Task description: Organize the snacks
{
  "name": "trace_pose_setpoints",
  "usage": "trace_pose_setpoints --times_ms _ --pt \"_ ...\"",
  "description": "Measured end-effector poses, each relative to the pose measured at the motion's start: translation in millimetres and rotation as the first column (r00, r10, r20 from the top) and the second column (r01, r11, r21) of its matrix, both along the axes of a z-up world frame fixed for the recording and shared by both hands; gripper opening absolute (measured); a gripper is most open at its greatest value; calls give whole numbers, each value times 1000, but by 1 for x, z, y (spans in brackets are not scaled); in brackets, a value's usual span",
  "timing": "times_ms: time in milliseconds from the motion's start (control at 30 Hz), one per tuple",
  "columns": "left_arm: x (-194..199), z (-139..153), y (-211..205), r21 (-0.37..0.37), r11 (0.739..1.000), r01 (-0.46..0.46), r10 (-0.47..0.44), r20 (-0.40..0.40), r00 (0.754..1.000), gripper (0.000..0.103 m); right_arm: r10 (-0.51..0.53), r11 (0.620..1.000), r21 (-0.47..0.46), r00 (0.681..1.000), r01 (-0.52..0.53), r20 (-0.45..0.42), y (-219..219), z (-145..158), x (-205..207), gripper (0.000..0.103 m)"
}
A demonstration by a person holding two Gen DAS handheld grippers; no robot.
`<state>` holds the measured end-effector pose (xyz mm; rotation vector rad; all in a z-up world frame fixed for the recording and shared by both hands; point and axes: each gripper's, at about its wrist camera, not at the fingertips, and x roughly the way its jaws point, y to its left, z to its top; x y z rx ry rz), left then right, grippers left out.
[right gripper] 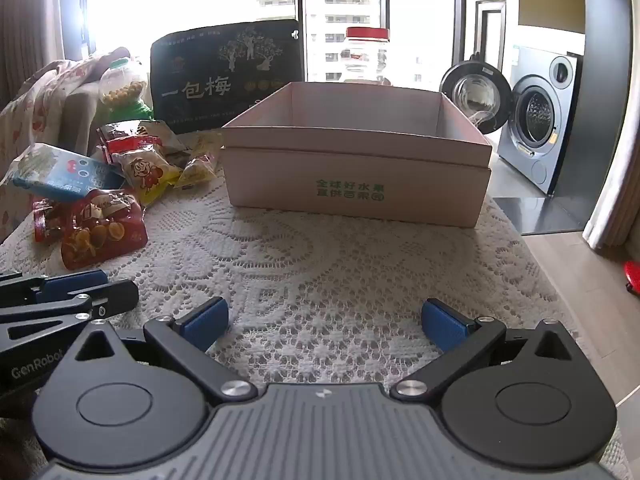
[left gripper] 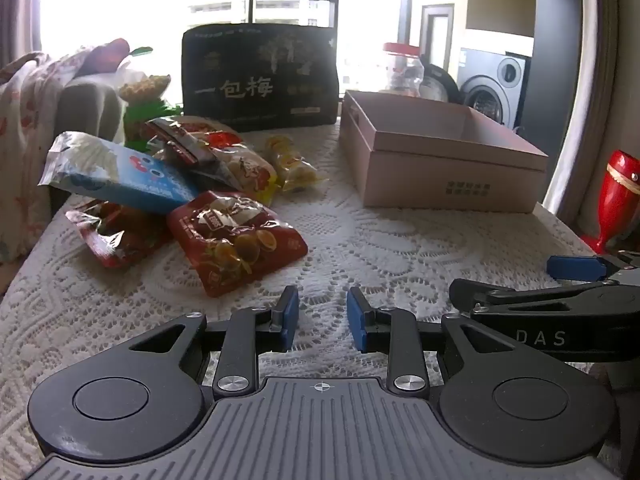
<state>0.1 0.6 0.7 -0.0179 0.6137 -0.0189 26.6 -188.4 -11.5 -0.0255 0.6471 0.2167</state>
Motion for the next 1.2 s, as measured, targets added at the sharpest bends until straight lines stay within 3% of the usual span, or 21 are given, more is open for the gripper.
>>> trace_pose_setpoints --times_ms 1200 --pt "0 0 0 -6 1000 0 0 5 1000 31 0 1000 13 1000 0 0 0 -1 1 103"
